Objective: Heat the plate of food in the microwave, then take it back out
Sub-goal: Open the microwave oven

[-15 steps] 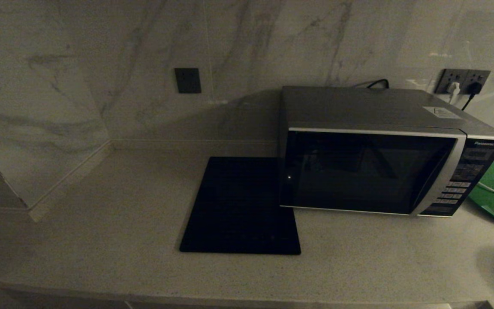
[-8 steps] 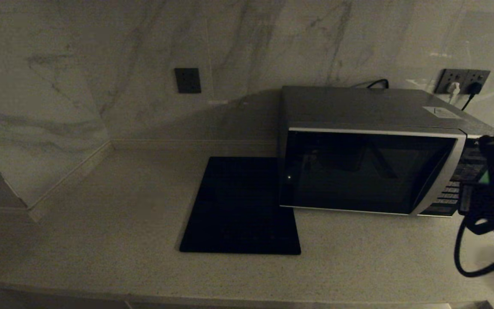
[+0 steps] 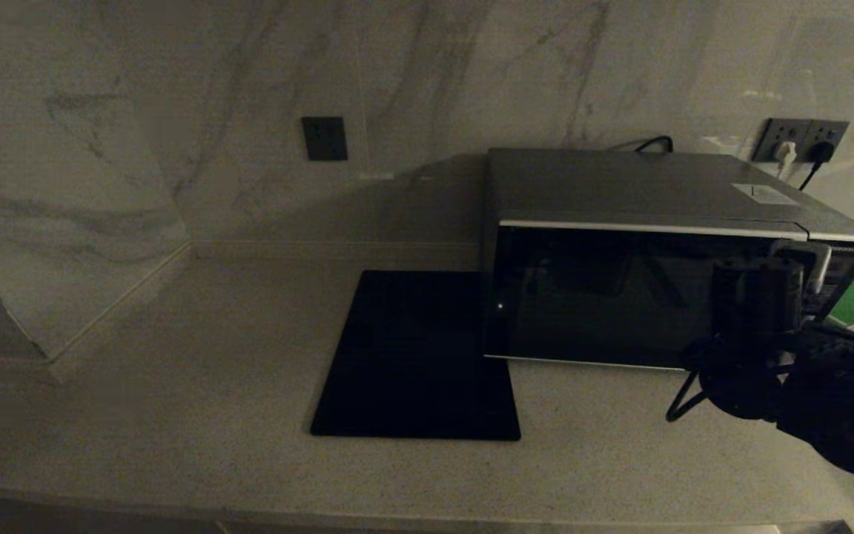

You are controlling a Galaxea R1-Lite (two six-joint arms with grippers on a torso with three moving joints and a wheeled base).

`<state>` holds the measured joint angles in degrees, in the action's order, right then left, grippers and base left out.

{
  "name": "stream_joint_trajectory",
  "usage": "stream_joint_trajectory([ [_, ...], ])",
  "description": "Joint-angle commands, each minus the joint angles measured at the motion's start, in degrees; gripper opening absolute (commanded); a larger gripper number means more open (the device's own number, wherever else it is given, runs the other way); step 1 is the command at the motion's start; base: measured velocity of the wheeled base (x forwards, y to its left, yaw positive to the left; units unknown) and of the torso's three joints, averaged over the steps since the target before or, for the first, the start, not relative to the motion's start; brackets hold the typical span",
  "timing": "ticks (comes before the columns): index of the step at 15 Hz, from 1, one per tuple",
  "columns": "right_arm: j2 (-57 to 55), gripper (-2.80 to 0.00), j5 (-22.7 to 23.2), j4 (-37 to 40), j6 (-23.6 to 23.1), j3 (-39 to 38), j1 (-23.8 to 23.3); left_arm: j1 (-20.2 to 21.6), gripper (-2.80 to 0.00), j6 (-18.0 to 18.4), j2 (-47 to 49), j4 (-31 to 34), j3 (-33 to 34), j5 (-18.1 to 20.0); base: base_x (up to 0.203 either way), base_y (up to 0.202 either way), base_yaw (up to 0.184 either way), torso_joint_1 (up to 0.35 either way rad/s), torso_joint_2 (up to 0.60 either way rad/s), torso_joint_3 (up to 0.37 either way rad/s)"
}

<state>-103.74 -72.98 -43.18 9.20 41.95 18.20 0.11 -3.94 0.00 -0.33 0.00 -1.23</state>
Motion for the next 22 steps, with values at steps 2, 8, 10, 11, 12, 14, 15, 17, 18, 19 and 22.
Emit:
stream_joint_trajectory([
  [2,-4.81,0.00,-0.59,-3.19,0.10,-0.45,-0.34,0.05,-2.80,-0.02,0.00,-0.02,0.00,0.00,0.000,0.000,0.000,0.000,0.00,0.000],
  [8,-5.65,0.00,-0.81,-4.05,0.11,-1.17,-0.36,0.00,-2.80,-0.02,0.00,-0.02,0.00,-0.03,0.000,0.000,0.000,0.000,0.00,0.000],
  [10,-6.92,0.00,-1.84,-5.28,0.11,-1.36,-0.51,0.03,-2.80,-0.02,0.06,-0.02,0.00,-0.04,0.000,0.000,0.000,0.000,0.00,0.000],
  [11,-7.52,0.00,-1.90,-5.66,0.11,-1.29,-0.94,0.04,-2.80,-0.02,0.06,-0.02,0.00,-0.07,0.000,0.000,0.000,0.000,0.00,0.000],
  [12,-8.17,0.00,-1.91,-5.84,0.11,-0.89,-1.30,0.02,-2.80,-0.02,0.00,-0.03,0.00,-0.03,0.000,0.000,0.000,0.000,0.00,0.000],
  [14,-9.33,0.00,-1.99,-6.03,0.18,0.27,-1.73,0.04,-2.80,-0.02,0.04,-0.03,0.00,0.00,0.000,0.000,0.000,0.000,0.00,0.000],
  [15,-9.75,0.00,-2.12,-6.16,0.20,0.78,-2.55,-0.02,-2.80,-0.02,0.01,-0.02,0.00,-0.03,0.000,0.000,0.000,0.000,0.00,0.000],
  [17,-10.35,0.00,-2.26,-7.52,0.11,1.12,-3.43,0.02,-2.80,-0.02,0.04,-0.02,0.00,-0.04,0.000,0.000,0.000,0.000,0.00,0.000],
  [18,-10.58,0.00,-2.26,-7.53,0.11,1.20,-3.65,0.02,-2.80,-0.02,0.02,-0.03,0.00,-0.04,0.000,0.000,0.000,0.000,0.00,0.000],
  [19,-10.97,0.00,-2.26,-7.54,0.11,1.21,-4.06,0.03,-2.80,-0.02,0.00,-0.03,0.00,-0.05,0.000,0.000,0.000,0.000,0.00,0.000],
  [22,-12.21,0.00,-2.26,-7.62,0.11,2.35,-5.28,0.04,-2.80,-0.02,0.00,-0.02,0.00,-0.07,0.000,0.000,0.000,0.000,0.00,0.000],
])
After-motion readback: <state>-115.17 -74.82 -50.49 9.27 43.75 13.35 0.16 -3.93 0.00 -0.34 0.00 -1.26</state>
